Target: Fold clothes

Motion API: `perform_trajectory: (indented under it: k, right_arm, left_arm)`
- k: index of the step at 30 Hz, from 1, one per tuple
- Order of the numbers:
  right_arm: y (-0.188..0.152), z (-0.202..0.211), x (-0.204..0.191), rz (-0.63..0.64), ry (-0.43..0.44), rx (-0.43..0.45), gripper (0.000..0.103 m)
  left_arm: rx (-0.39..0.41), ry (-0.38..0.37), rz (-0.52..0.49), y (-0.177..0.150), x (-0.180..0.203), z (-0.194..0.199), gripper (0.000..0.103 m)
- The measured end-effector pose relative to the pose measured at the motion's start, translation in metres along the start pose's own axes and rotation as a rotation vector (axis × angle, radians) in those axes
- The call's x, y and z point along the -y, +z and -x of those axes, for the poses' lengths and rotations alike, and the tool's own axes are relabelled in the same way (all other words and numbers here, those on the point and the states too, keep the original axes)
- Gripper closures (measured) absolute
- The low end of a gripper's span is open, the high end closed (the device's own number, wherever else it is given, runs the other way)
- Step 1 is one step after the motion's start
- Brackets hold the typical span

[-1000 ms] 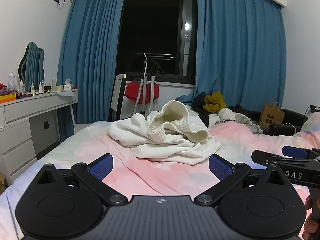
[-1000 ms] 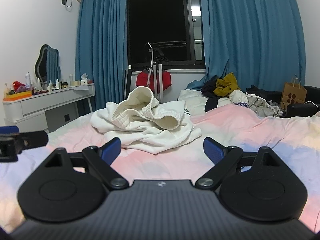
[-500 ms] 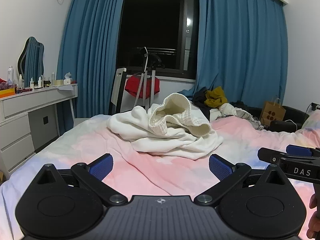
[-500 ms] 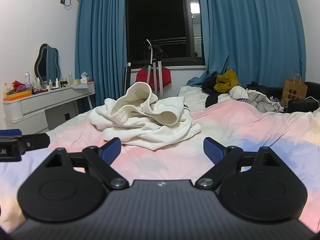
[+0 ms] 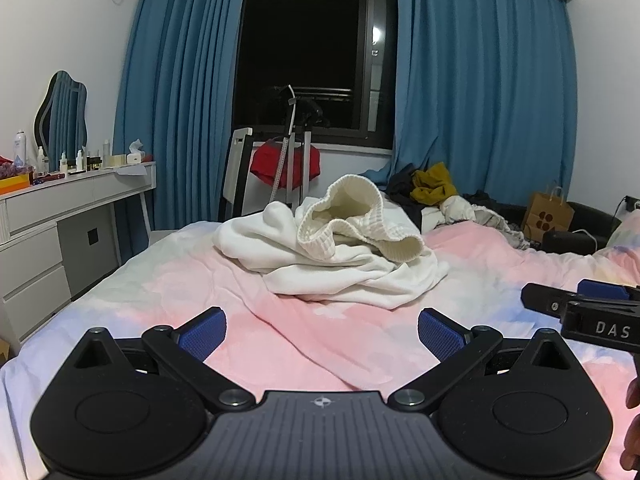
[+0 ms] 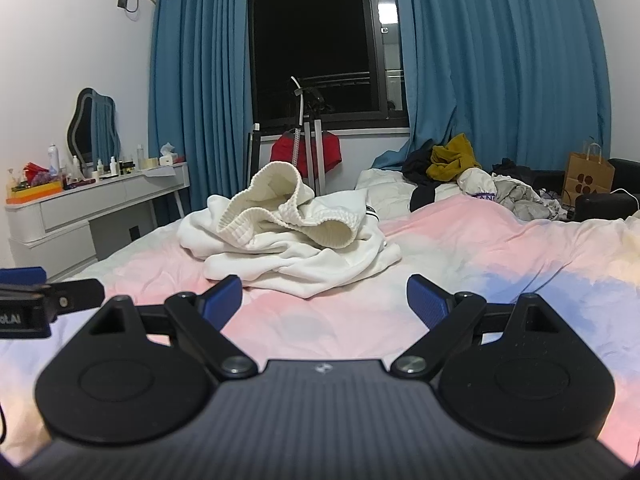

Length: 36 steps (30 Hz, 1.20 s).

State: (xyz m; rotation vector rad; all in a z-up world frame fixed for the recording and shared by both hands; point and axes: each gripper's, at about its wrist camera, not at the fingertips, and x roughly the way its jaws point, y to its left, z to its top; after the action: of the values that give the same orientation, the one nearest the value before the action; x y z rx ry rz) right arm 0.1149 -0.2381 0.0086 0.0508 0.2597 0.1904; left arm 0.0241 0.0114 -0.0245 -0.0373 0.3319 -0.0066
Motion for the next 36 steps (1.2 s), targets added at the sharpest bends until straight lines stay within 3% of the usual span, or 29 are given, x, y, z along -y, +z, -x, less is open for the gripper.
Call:
perform_trajectory:
  k: [29,36]
  right_arm:
    - [-0.003,-0.005,0.003,-0.031,-0.013,-0.047,0.012]
    - [-0.006,-0.006,0.004,-0.029,-0.045,-0.049,0.012]
  left_arm:
    - [-0.072,0.043,0.021,-0.004,-0.005,-0.019,0.000]
    - [-0.118,0.161,-0.079,0.007,0.001,-0.063,0.001]
